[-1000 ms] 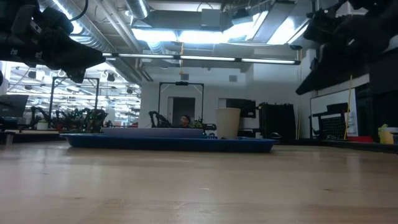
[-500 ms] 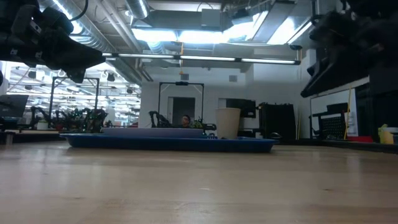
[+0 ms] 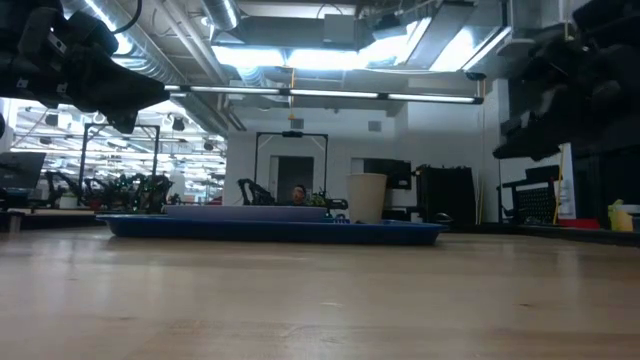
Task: Pick and place plate/cup/fork/spoon on tray
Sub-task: Adjust the black spoon
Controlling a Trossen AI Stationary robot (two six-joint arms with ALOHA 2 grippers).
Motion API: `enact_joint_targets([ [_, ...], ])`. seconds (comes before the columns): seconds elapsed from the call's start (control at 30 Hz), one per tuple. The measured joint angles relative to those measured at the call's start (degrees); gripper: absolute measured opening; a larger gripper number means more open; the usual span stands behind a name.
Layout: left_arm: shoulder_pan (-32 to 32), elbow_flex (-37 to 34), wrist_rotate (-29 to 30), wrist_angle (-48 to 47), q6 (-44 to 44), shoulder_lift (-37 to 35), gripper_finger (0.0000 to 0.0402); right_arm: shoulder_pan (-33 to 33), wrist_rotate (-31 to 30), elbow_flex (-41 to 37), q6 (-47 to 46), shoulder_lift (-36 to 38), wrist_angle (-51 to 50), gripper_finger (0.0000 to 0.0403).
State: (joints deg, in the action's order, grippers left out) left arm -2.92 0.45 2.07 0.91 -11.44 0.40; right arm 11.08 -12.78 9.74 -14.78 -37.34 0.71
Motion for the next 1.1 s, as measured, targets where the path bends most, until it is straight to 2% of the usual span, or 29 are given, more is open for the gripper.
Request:
enact_joint_targets([
  [0.3,-0.02,0.00,0.00,0.00,0.01,0.00,0.0065,-7.89,-0.09,5.87,4.54,-5.63,0.39,0.0110],
  [0.43,0.00,0.00,0.00,0.00,0.02,0.00,0.0065,-10.57,-0.08,7.28,4.23,-11.21,0.26,0.0110],
  [0.6,-0.01,0.00,0.00,0.00,0.01,0.00,0.0065,-11.80,-0.54,10.90,-1.12,-20.68,-0.01,0.0110],
  [0.7,-0.02,0.00,0.00,0.00,0.01,0.00,0.0065,-12.58,-1.50,15.56,-0.09,-28.28,0.02,0.0110],
  [0.87,-0.01,-0.01,0.00,0.00,0.01,0.00,0.0065,-15.71,-1.07,25.33,7.40,-41.20,-2.15,0.0110],
  [1.0,0.00,0.00,0.00,0.00,0.00,0.02,0.0065,-19.70,5.88,34.08,11.14,-49.17,-5.91,0.0110],
  [1.1,-0.01,0.00,0.00,0.00,0.01,0.00,0.0065,-21.99,6.81,39.57,11.58,-52.80,-8.87,0.0110],
])
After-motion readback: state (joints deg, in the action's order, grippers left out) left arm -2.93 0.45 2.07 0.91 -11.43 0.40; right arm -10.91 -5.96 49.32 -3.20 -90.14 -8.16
